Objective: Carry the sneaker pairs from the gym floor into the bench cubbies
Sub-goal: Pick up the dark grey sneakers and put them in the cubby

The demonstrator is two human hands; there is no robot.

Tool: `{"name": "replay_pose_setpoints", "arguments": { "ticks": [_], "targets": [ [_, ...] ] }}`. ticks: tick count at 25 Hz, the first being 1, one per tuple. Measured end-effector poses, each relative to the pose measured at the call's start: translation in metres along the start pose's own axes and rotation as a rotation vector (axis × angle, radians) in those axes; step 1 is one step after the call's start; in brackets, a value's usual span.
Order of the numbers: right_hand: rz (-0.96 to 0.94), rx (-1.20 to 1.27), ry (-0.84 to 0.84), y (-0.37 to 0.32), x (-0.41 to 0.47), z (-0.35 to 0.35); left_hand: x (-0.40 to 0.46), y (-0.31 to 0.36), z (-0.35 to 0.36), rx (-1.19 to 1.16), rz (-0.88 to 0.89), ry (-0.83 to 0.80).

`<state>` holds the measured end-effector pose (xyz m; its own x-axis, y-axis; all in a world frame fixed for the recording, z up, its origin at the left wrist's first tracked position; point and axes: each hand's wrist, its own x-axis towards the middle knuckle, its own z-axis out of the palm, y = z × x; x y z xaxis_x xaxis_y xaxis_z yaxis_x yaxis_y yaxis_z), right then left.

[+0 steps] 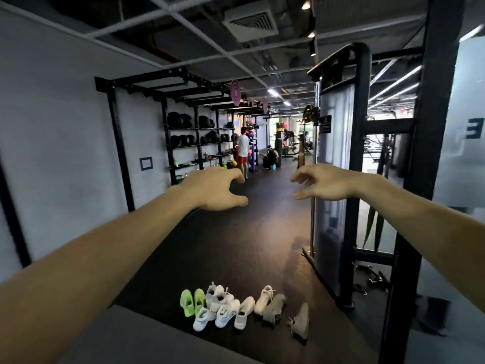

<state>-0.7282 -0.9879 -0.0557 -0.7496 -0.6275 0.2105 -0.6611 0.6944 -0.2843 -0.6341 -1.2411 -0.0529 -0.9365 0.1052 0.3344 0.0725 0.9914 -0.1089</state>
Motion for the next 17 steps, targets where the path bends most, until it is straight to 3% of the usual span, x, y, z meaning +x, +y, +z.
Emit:
{"name": "replay_pose_setpoints", "arguments": {
  "ticks": [12, 17],
  "targets": [
    [0.202, -0.013, 0.055, 0.156, 0.227, 0.012, 0.297, -0.065, 0.123, -0.153, 0.202, 0.017],
    [0.245, -0.022, 0.029, 0.243, 0.334, 0.023, 0.427, -0.092, 0.184, -0.179, 0.195, -0.011]
  ]
}}
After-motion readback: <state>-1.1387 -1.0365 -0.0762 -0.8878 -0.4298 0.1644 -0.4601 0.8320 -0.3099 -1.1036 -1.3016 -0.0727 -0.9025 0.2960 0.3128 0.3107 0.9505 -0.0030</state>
